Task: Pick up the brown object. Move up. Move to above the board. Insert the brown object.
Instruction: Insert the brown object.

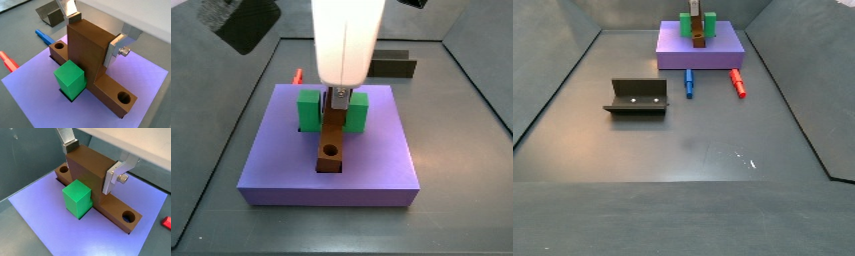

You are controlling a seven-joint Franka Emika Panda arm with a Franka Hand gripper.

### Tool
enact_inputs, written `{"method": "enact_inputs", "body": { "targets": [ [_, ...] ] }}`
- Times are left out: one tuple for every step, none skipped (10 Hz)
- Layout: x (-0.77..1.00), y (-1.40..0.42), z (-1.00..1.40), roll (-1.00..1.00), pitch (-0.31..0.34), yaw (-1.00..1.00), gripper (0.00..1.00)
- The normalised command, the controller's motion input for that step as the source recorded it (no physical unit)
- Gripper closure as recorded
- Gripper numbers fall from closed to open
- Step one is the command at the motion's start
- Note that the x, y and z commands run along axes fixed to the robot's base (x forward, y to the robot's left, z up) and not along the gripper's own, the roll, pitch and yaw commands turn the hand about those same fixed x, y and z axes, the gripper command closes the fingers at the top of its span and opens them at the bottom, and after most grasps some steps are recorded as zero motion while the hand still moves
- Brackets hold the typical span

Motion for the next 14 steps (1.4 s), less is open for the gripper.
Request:
{"method": "enact_inputs", "body": {
  "targets": [
    [-0.22,0.0,-0.24,-0.18,-0.276,0.0,1.0],
    [-0.15,0.0,-0.22,-0.22,-0.42,0.0,1.0],
    [-0.13,0.0,-0.29,-0.16,-0.416,0.0,1.0],
    [-0.07,0.0,-0.18,-0.03,-0.351,0.0,1.0],
    [-0.13,0.13,0.0,-0.05,-0.434,0.0,1.0],
    [-0.05,0.18,0.1,0.0,-0.34,0.08,1.0],
    [0.0,0.07,0.02,0.24,-0.17,0.13,1.0],
    [0.0,0.0,0.0,0.35,-0.079,0.19,1.0],
    [0.05,0.0,0.0,0.31,-0.106,0.21,1.0],
    [0.19,-0.14,-0.01,0.28,-0.137,0.3,1.0],
    [0.29,-0.15,-0.1,0.27,0.0,0.21,1.0],
    [0.19,-0.01,-0.3,0.14,0.0,0.0,1.0],
    [0.13,0.0,-0.28,0.07,0.014,-0.17,1.0],
    [0.0,0.0,-0.15,0.0,0.04,-0.29,1.0]
  ]
}}
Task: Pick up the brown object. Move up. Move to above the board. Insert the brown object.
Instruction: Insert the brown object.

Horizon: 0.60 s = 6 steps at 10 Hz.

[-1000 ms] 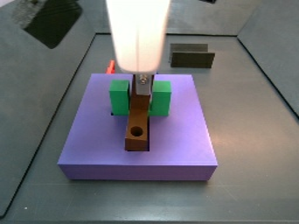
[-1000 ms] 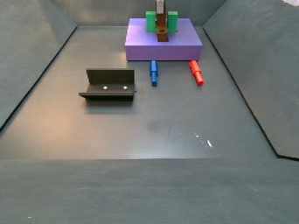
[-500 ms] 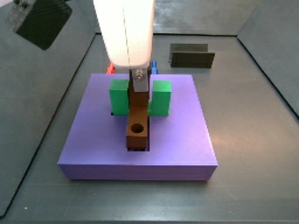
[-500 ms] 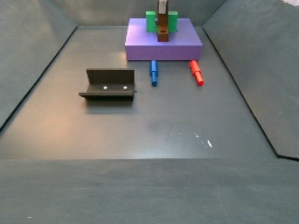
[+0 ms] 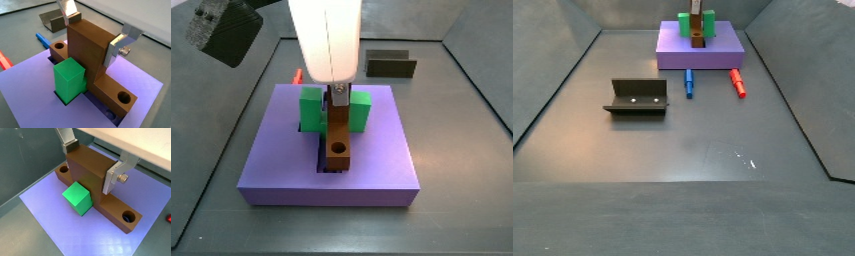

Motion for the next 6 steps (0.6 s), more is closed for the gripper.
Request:
{"method": "enact_inputs", "body": {
  "targets": [
    [-0.13,0.03,0.0,0.0,0.046,-0.36,1.0],
    [-0.35,0.01,0.09,0.09,0.107,-0.32,1.0],
    [-0.45,0.0,0.21,0.17,0.134,-0.19,1.0],
    [-0.37,0.0,0.27,0.2,0.117,-0.03,1.0],
    [-0.16,-0.07,0.22,0.19,0.1,0.0,1.0],
    [0.09,-0.07,0.1,0.18,0.121,0.0,1.0]
  ]
}}
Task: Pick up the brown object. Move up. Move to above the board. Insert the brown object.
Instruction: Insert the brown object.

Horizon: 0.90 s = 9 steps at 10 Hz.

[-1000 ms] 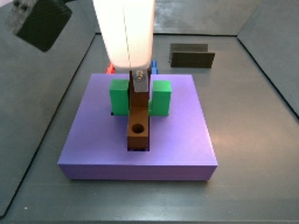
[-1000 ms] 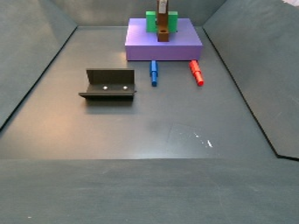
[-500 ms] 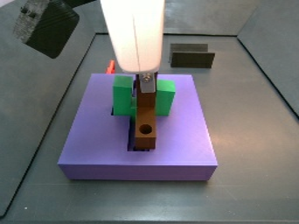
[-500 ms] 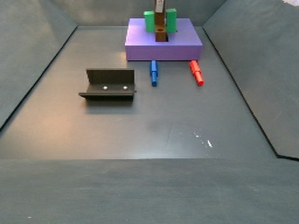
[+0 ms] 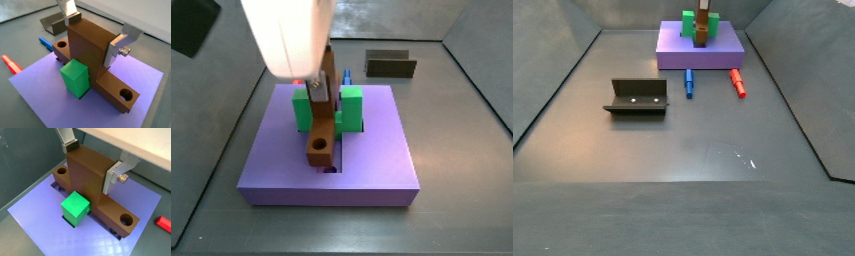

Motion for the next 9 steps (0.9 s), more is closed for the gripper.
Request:
{"method": "enact_inputs", "body": {
  "targets": [
    [0.16,-0.08,0.0,0.18,0.11,0.0,1.0],
    [0.26,0.0,0.0,0.09,0.036,0.0,1.0],
    [0.1,0.0,-0.15,0.04,0.0,0.0,1.0],
    [0.0,0.0,-0.21,0.06,0.05,0.0,1.0],
    [-0.04,0.0,-0.16,0.06,0.106,0.0,1.0],
    [-0.09,0.0,-0.02,0.1,0.156,0.0,1.0],
    [0.0,-0.13,-0.01,0.11,0.136,0.05,1.0],
    [0.0,-0.13,-0.15,0.11,0.116,0.06,1.0],
    [0.0,-0.11,-0.18,0.09,0.136,0.06,1.0]
  ]
}}
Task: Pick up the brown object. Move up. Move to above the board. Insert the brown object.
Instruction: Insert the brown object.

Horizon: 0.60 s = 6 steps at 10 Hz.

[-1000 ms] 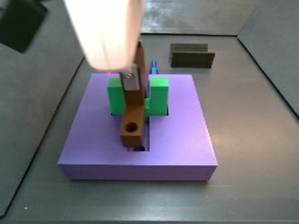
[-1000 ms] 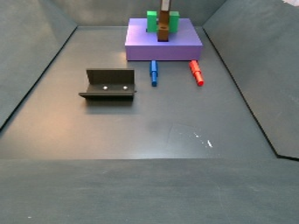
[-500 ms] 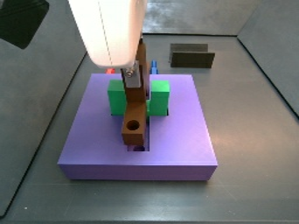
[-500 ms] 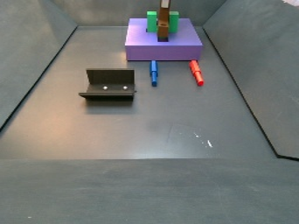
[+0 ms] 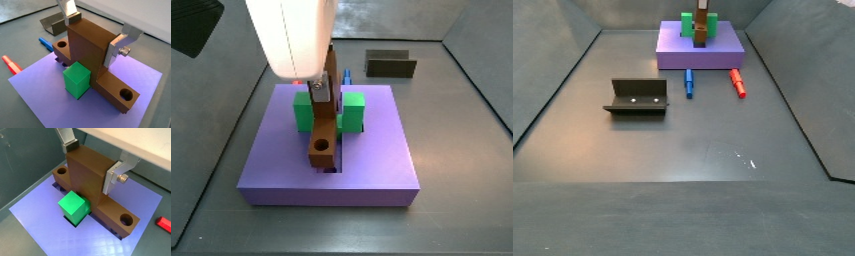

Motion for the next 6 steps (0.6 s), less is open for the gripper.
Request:
{"method": "enact_inputs", "body": {
  "targets": [
    [0.11,-0.09,-0.2,0.05,0.131,0.11,1.0],
    [0.01,-0.04,-0.3,0.07,0.129,0.11,1.0],
    [0.0,0.0,-0.32,0.08,0.126,0.09,1.0],
    [0.11,0.0,-0.22,0.02,0.136,0.08,1.0],
    [0.28,0.0,-0.12,0.04,0.163,0.06,1.0],
    [0.34,0.0,-0.11,0.03,0.179,0.05,1.0]
  ]
}}
